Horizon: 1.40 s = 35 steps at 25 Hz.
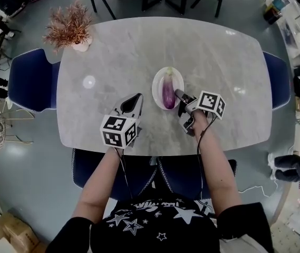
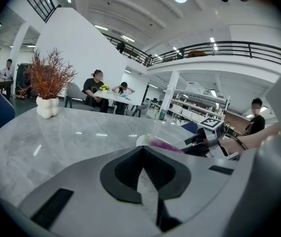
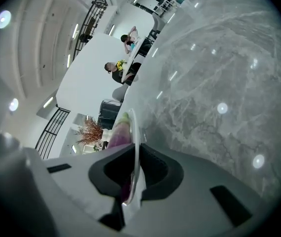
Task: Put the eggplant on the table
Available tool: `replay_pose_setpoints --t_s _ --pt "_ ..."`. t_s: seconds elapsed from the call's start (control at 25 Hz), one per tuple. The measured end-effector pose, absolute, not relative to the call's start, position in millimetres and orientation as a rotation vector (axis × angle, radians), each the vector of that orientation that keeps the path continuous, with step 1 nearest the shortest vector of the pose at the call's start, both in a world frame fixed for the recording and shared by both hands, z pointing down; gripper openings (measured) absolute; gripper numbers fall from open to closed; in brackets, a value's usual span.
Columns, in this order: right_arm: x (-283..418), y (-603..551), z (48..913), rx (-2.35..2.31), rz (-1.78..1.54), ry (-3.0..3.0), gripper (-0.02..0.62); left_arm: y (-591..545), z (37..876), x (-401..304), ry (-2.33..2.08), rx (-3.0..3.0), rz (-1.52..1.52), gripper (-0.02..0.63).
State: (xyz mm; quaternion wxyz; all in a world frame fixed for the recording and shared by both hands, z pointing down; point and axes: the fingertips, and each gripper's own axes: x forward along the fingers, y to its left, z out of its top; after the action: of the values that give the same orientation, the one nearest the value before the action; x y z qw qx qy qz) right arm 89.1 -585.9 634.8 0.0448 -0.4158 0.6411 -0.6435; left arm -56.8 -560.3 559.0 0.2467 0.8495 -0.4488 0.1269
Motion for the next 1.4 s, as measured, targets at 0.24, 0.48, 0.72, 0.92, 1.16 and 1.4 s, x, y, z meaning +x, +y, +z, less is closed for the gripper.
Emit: replay_pose_setpoints --t_s 0.24,0.48,0.72,0.92,1.16,1.4 --pt "94.0 -584.9 651.3 -1.315 -1.985 1.967 0.027 -561.3 566.3 -53.5 -1.223 2.321 0.356 0.008" --pt "98.8 -584.5 662.0 -1.371 -1.998 1.97 0.027 -563.4 574.5 -53.1 -1.231 2.318 0.37 0.008" --pt "102.3 -583.0 668.2 -1.425 -2.014 1.954 0.026 -562.8 574.9 -51.0 -1.232 2.318 0.371 0.008" --pt "99.9 -584.5 668.4 -1.409 -2.007 1.983 0.028 -563.4 572.0 -53.6 -1.24 2.318 0.365 0.008" --pt "100.1 -579.6 668.5 -1.503 -1.988 2.123 0.028 -559.8 563.0 -56.9 -1.248 2.314 0.344 0.008" --pt "102.3 -576.2 668.1 -1.584 -1.981 2.162 0.029 -556.0 553.7 -60.7 -1.252 2.312 0.324 0.008"
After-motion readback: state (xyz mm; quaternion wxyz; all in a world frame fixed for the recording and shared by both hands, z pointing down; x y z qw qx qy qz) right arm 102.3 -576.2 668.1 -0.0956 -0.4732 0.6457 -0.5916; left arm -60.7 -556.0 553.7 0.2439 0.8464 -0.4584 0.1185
